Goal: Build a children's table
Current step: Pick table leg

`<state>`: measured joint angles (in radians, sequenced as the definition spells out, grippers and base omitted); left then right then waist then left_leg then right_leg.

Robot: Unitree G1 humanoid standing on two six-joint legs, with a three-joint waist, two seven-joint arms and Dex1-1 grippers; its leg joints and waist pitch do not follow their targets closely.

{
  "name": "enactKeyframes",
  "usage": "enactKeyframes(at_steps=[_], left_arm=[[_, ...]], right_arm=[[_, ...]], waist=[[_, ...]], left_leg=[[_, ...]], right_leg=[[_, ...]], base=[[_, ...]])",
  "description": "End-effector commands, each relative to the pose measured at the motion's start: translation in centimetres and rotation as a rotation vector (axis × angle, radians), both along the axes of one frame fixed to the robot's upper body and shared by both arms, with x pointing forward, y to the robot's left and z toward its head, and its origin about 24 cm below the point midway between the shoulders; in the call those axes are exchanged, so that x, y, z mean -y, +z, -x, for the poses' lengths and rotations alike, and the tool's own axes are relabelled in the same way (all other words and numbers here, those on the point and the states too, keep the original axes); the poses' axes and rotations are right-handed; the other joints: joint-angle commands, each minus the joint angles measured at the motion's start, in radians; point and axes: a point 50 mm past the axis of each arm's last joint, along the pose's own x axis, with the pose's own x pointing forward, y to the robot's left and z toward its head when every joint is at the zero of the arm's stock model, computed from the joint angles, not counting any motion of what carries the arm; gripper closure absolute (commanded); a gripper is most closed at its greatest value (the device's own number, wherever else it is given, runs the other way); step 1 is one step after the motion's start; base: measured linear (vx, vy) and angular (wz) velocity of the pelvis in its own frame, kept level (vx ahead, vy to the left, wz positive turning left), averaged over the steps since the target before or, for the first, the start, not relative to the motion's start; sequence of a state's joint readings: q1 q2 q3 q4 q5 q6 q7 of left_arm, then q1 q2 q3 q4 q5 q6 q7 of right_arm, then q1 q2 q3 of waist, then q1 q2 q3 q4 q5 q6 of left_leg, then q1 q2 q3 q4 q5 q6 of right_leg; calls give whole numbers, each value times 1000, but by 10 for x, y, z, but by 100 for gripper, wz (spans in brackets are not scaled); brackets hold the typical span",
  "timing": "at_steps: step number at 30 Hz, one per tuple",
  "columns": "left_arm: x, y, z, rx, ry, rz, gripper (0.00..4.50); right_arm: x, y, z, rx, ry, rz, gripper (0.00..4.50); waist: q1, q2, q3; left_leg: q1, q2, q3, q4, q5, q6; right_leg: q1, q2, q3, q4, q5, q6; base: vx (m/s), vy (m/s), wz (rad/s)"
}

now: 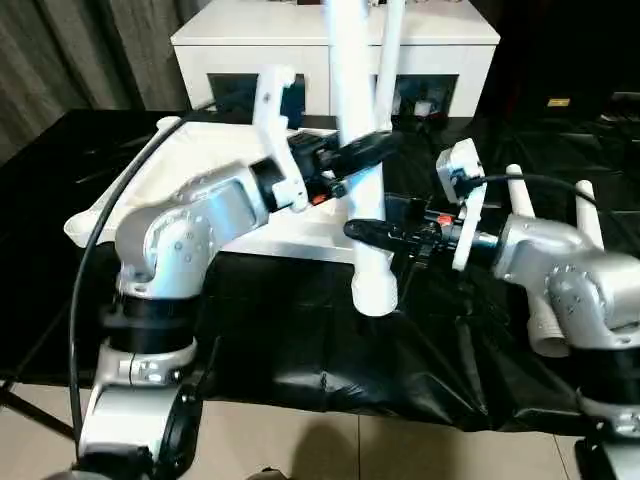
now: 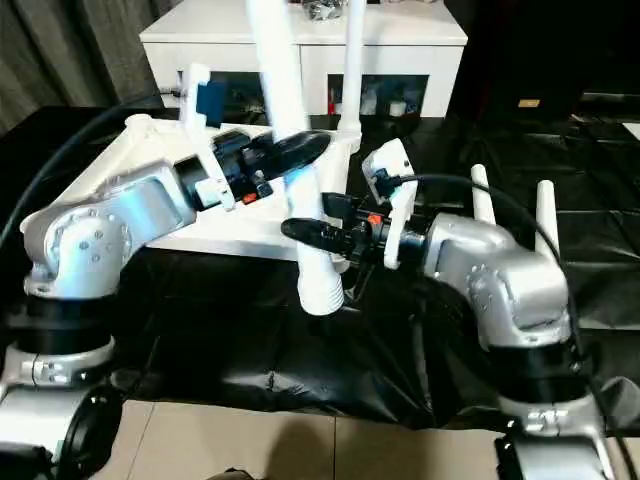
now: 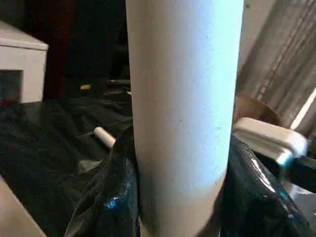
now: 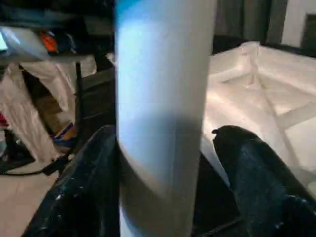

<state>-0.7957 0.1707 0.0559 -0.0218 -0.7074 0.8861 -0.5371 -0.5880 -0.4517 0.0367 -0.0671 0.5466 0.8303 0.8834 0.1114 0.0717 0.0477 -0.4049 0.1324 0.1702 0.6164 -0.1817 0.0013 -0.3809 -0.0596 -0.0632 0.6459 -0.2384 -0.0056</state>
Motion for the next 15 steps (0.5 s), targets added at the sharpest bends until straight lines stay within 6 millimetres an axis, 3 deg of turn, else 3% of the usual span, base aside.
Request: enactKeyframes(at_steps=[1,5,15], left_arm=[[2,7,2,44,-31,-12,270],[6,9,6,56,-88,-2,270],[7,7,15,78,-204,-23,270]], right_arm=[[-2,-1,0,-13,46,45,131],[-4,-6,2,-29,106,81,131],[-7,-8,3,-55,203,101,131]], waist=[[0,-20,-68],[0,-24,-67],[2,-22,-69]], left_leg=[[24,95,-42,-57,-68,65],[22,95,-41,-56,-62,77],[24,99,-42,-54,-55,88]], right_leg=[[49,-106,59,-74,28,-252],[48,-107,59,-74,28,-260],[47,-105,59,-68,37,-272]], base=[[0,0,0],[0,0,0],[0,0,0]])
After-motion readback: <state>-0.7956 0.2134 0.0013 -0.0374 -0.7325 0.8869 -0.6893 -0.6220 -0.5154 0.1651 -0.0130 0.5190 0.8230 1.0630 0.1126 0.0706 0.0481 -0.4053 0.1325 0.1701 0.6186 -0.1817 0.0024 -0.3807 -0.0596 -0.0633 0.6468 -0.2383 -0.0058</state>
